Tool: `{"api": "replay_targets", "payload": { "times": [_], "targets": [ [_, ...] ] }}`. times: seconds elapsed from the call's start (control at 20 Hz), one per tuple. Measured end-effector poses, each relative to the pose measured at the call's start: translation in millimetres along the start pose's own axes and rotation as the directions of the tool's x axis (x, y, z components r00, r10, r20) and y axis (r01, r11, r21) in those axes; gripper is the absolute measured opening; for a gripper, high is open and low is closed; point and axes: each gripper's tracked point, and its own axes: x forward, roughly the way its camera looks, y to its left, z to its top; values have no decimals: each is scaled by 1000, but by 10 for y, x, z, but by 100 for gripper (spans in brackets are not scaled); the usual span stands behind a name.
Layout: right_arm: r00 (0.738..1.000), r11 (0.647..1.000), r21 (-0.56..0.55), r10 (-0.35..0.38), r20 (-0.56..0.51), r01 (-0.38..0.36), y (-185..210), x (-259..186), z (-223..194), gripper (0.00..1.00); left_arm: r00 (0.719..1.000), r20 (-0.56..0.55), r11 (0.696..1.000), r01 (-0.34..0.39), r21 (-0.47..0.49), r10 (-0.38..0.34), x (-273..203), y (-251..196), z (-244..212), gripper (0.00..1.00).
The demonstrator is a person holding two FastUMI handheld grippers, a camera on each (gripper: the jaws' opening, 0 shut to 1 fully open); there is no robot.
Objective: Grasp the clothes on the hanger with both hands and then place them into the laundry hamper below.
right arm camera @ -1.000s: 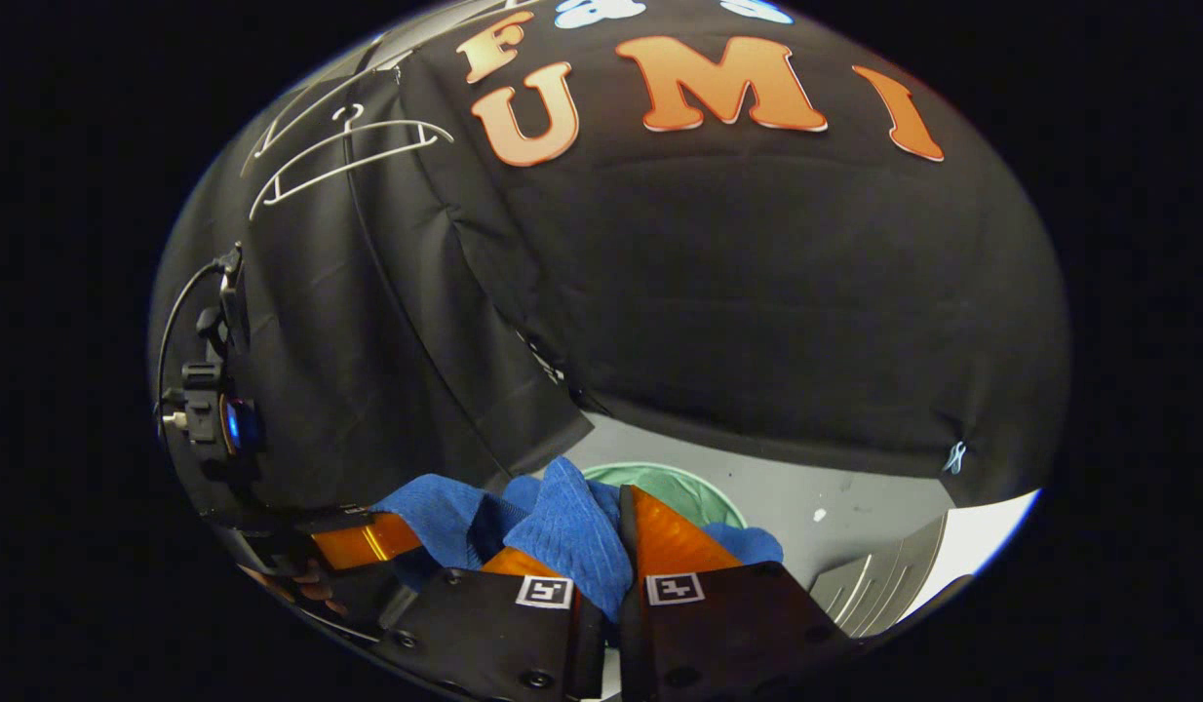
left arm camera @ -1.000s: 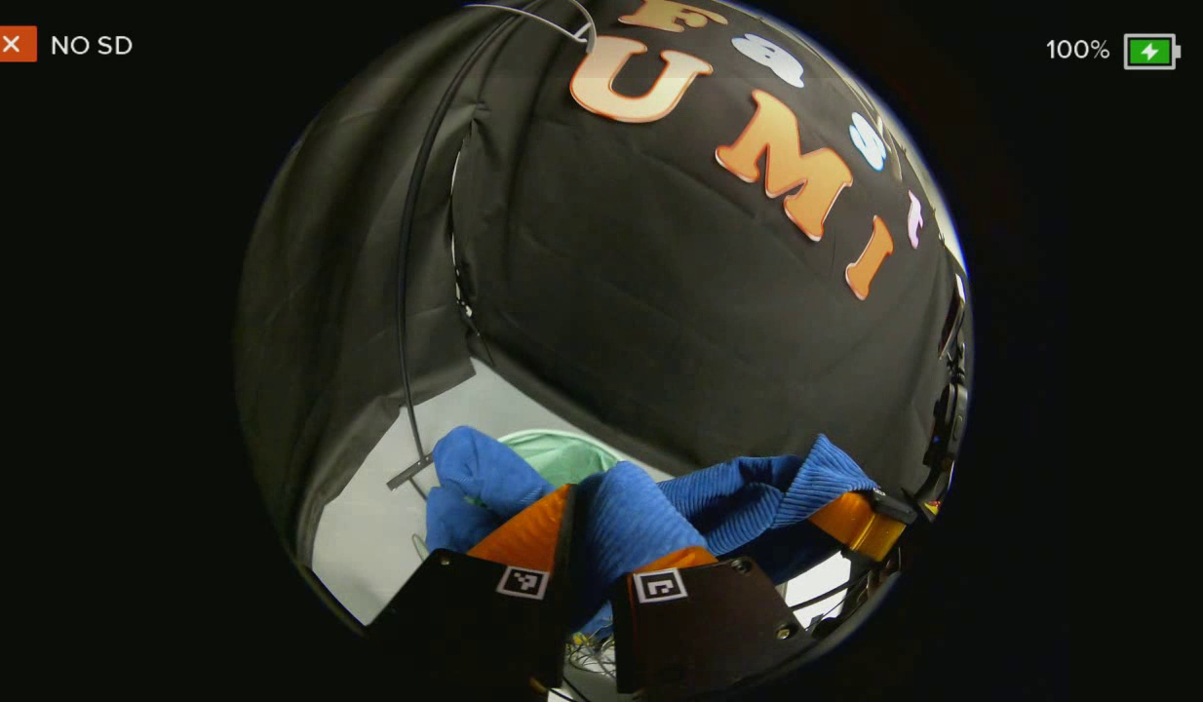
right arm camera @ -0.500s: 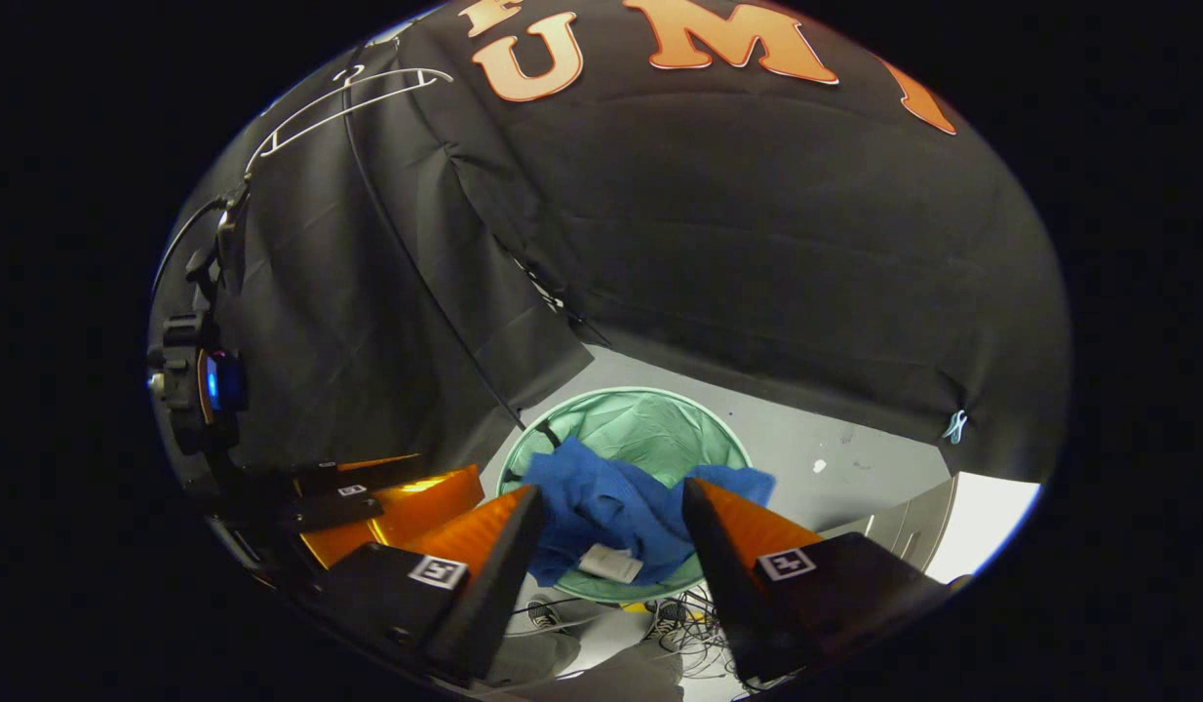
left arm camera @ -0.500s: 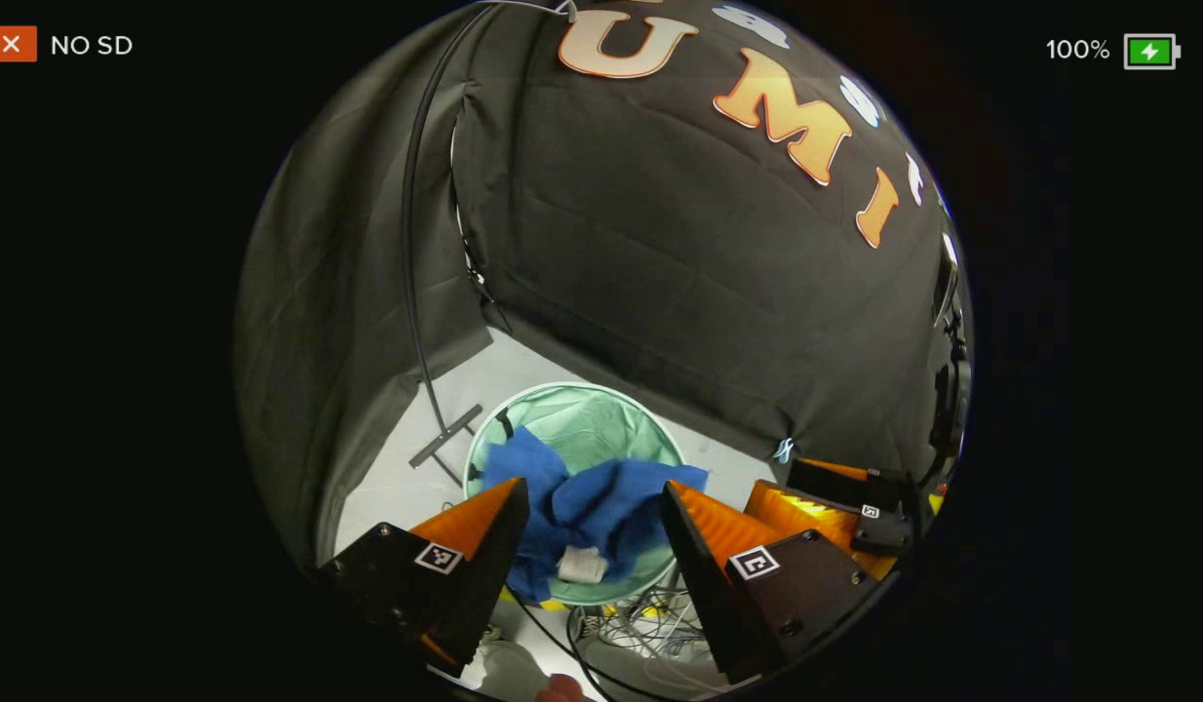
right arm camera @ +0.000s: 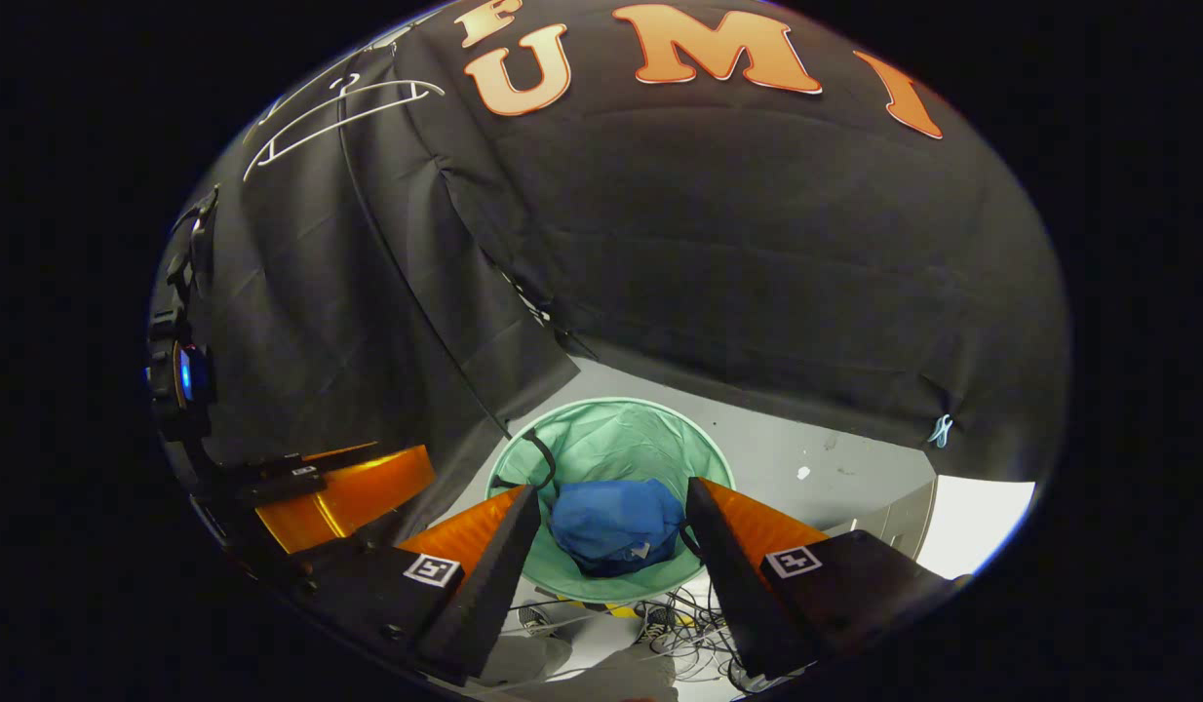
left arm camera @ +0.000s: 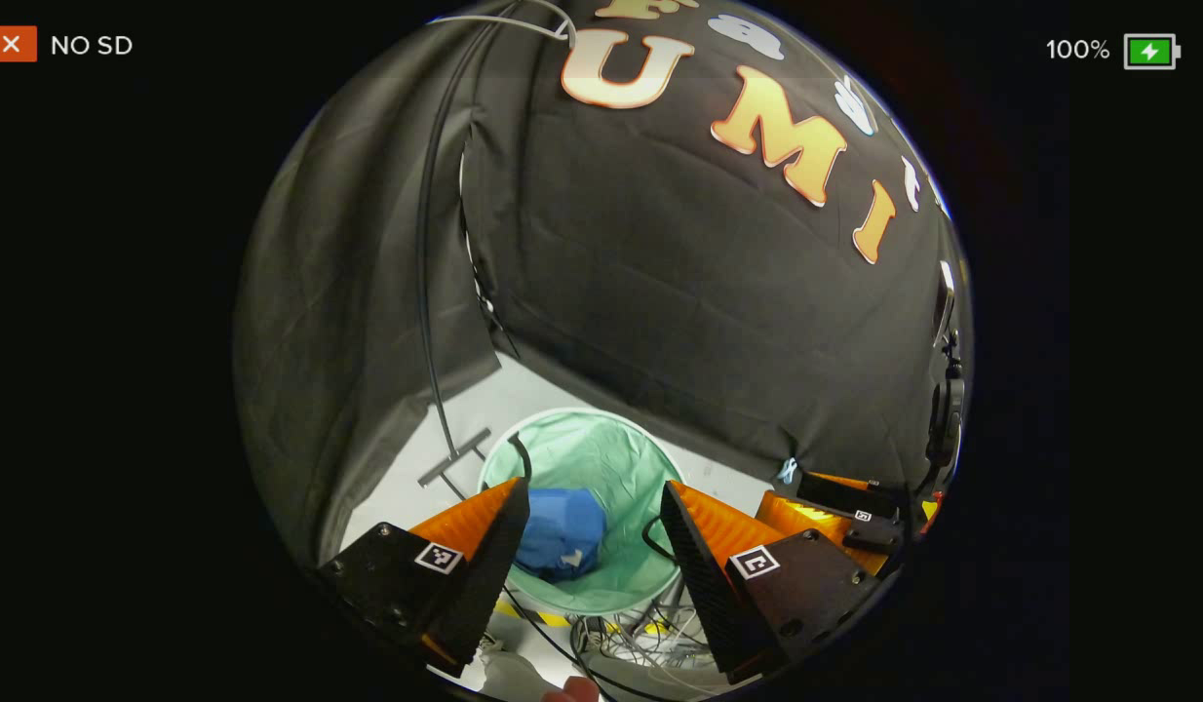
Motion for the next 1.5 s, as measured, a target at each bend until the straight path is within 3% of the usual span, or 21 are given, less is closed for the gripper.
{"api": "replay_targets", "payload": {
  "times": [0.2, 0.4, 0.55, 0.7, 0.9, 1.0, 1.05, 1.2, 1.4, 1.45, 1.5],
  "targets": [
    [994, 998, -23, 68, 85, -66, 54, -189, 218, 98, 988, 144, 997, -49, -63, 58, -314, -65, 333, 82],
    [975, 994, -36, 111, 192, -106, 70, -459, 483, 98, 947, 273, 981, -134, -137, 168, -685, 15, 609, 82],
    [953, 994, -38, 109, 283, -103, 69, -830, 696, 98, 926, 338, 983, -130, -131, 167, -1027, 6, 767, 82],
    [914, 998, -26, 64, 400, -58, 69, -1264, 935, 98, 897, 420, 990, -123, -61, 138, -1402, -59, 1007, 82],
    [844, 1000, 21, 0, 537, -14, 177, -1945, 1161, 98, 819, 564, 989, -147, 35, 102, -2087, -205, 1424, 79],
    [810, 999, 41, -5, 586, -23, 293, -2299, 1203, 98, 792, 606, 990, -134, 45, 80, -2383, -216, 1499, 79],
    [792, 999, 42, -7, 611, -23, 312, -2475, 1207, 89, 773, 630, 991, -128, 42, 73, -2507, -214, 1524, 79],
    [737, 1000, 18, -15, 676, 4, 410, -2972, 1163, 89, 737, 670, 987, -153, 40, 87, -2927, -160, 1573, 77],
    [690, 999, 33, -34, 723, 15, 487, -3554, 1016, 88, 675, 733, 987, -158, 26, 89, -3603, -131, 1616, 80],
    [677, 999, 37, -35, 735, 12, 500, -3679, 983, 97, 657, 749, 987, -157, 22, 88, -3726, -105, 1636, 77],
    [661, 999, 37, -38, 750, 16, 516, -3789, 973, 97, 636, 767, 987, -158, 20, 86, -3857, -103, 1626, 77]
  ]
}}
